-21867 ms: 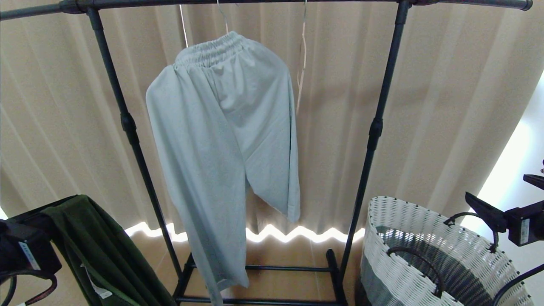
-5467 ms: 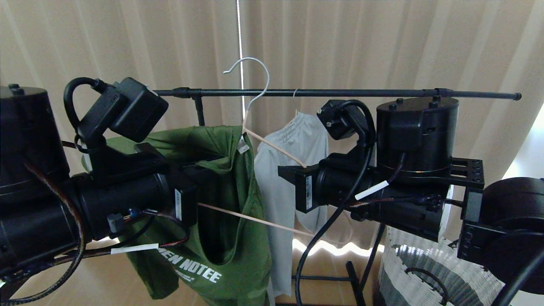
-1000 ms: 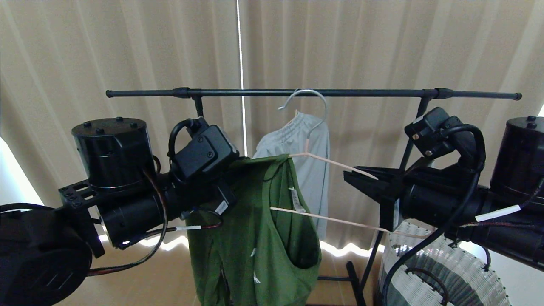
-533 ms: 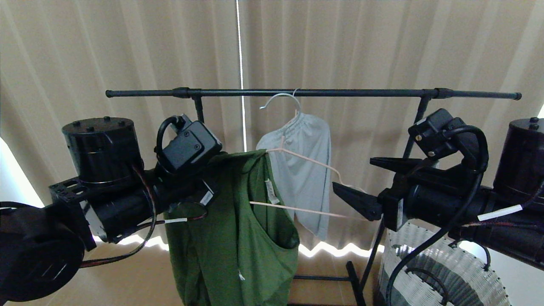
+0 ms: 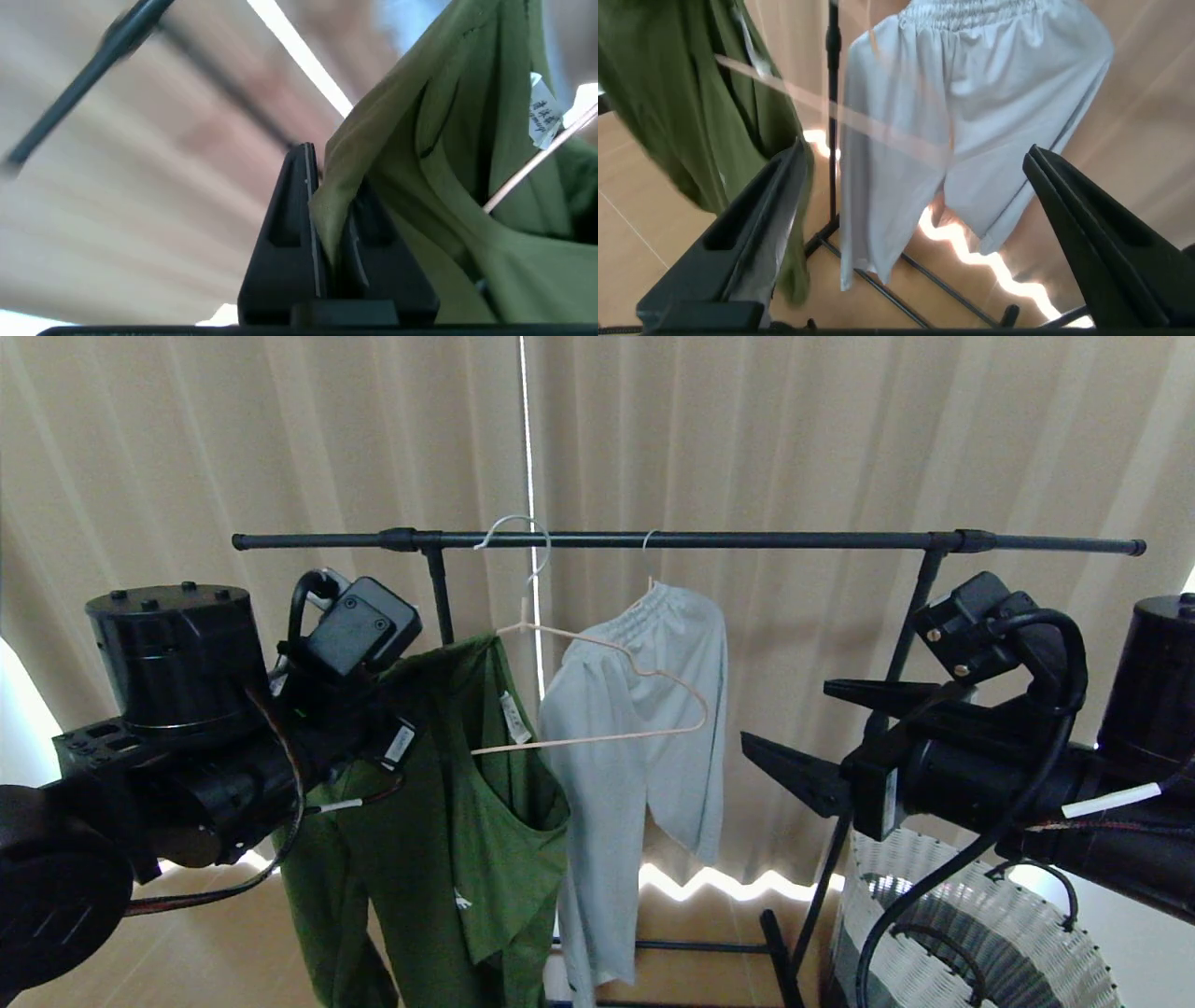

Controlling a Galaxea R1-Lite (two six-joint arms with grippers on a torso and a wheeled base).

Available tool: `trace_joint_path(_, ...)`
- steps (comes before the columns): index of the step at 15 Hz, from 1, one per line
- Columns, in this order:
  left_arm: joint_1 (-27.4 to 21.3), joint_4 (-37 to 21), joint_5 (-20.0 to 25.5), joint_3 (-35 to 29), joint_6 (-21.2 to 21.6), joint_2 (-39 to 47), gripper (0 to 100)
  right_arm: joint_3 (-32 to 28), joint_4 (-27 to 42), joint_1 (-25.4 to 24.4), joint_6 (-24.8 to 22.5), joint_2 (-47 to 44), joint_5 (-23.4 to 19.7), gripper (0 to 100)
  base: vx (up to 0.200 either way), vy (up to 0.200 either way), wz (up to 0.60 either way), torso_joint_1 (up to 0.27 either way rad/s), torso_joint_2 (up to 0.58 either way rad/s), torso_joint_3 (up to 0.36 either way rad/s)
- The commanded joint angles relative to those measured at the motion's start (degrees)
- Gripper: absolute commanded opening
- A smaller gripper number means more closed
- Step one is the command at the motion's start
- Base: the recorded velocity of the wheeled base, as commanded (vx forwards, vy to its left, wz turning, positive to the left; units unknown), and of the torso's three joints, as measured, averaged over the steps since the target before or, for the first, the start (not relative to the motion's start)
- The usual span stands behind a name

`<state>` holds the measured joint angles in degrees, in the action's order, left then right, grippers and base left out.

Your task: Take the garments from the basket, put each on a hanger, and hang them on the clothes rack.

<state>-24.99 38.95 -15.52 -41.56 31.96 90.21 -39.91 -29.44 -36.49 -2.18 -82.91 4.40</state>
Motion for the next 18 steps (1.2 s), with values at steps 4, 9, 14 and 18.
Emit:
trace_joint_path(4, 1.1, -1.2, -0.4, -0.7, -2.3, -4.6, 0, 0.5, -0.1, -1.8, 0.1, -2.3, -0.2, 100, 0.0, 0.0, 0.0, 0.0, 0.0, 0.0)
trace_joint_path(9, 1.2, -1.1, -0.5, -4.1, -6.3, -4.6, 0, -0.6, -8.1, -5.9, 0.2, -9.6, -0.3, 100, 0.0, 0.0, 0.0, 0.0, 0.0, 0.0)
trace_joint_path(14, -0.2, -1.1, -0.2, -6.3, -10.4, -4.2, 0, -4.9, -11.0, -7.4, 0.2, -14.7, -0.3, 100, 0.0, 0.0, 0.0, 0.0, 0.0, 0.0)
trace_joint_path(18, -3.8, -0.9, 0.1, -6.5, -12.5, -4.9, 0, -11.6, -11.0, -9.6, 1.2, -20.8, 1.4, 100, 0.0, 0.0, 0.0, 0.0, 0.0, 0.0)
